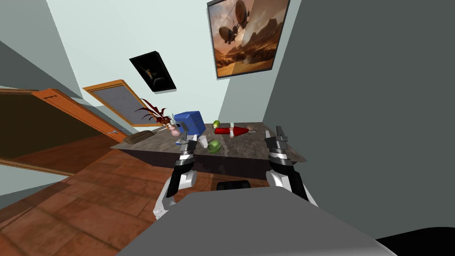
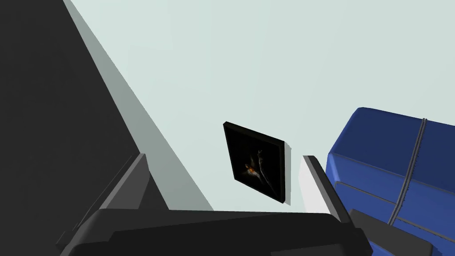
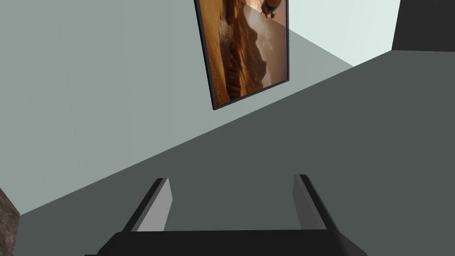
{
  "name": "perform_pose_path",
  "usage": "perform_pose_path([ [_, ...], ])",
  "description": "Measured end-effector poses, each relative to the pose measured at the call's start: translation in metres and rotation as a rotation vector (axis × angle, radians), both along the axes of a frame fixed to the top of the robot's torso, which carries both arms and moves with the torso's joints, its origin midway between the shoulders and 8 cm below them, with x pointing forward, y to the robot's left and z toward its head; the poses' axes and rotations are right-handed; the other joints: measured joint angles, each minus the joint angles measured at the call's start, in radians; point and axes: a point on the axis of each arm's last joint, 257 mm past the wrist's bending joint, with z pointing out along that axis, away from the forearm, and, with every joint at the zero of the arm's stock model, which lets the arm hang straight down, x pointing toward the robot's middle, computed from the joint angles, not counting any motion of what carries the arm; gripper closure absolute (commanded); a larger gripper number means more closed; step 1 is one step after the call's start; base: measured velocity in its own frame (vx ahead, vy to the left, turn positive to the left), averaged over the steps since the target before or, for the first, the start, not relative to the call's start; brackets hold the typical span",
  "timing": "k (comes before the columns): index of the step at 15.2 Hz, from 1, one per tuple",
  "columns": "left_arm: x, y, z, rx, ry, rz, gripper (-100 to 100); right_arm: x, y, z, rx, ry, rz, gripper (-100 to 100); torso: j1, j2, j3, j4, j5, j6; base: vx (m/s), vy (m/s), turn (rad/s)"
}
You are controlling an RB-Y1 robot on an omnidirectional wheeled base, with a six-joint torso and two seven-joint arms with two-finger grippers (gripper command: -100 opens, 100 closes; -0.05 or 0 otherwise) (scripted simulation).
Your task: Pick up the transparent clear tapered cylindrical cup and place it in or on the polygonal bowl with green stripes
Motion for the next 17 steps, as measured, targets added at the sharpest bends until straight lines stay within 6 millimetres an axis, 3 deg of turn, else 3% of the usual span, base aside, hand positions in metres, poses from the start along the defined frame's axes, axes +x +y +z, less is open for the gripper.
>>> perform_pose_path([
  [17,0.121,0.009,-0.024,-0.046,0.204,-0.027,-100,0.000,0.000,0.000,0.000,0.000,0.000,0,-0.001,-0.002,-0.001,-0.001,0.000,0.000,-0.045,0.018,-0.074],
])
